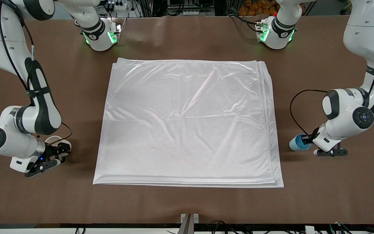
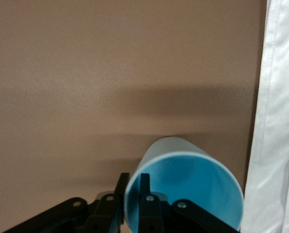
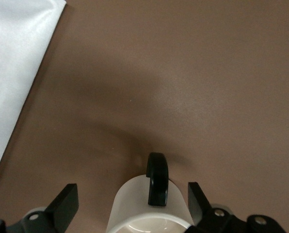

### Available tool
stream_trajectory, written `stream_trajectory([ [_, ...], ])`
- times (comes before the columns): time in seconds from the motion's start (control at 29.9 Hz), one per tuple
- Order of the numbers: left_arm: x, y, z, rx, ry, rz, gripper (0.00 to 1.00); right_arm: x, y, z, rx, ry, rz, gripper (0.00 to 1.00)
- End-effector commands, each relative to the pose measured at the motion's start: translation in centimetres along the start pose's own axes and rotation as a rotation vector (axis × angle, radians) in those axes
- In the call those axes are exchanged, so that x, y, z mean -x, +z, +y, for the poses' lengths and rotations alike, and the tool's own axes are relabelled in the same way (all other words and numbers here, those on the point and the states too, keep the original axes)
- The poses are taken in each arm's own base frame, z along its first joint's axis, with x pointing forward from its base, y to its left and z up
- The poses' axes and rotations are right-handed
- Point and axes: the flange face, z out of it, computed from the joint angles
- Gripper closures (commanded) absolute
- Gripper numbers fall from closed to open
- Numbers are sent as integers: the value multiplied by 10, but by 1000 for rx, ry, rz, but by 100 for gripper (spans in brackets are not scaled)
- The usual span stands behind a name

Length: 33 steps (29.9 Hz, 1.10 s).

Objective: Place blue cup into white mug on cloth

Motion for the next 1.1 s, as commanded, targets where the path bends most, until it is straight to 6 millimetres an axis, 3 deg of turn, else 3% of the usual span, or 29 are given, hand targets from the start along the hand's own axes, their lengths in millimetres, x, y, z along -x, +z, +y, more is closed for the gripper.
stream_trajectory([
  [0.0,1,-2,-2,3,-24,15,100,-3,9,5,-3,-15,2,0],
  [0.23,-1,-6,-1,1,-20,23,100,0,20,13,-5,4,16,2],
  [0.47,-2,-8,0,-3,-10,27,100,0,20,11,-11,8,16,59],
  [0.63,-3,-11,1,-5,-6,32,100,1,20,12,-14,6,10,85],
  [0.8,-3,-12,2,-6,-2,34,100,1,19,11,-17,-6,10,99],
  [1.07,-4,-14,2,-9,14,38,100,-1,13,5,-34,-6,-6,100],
])
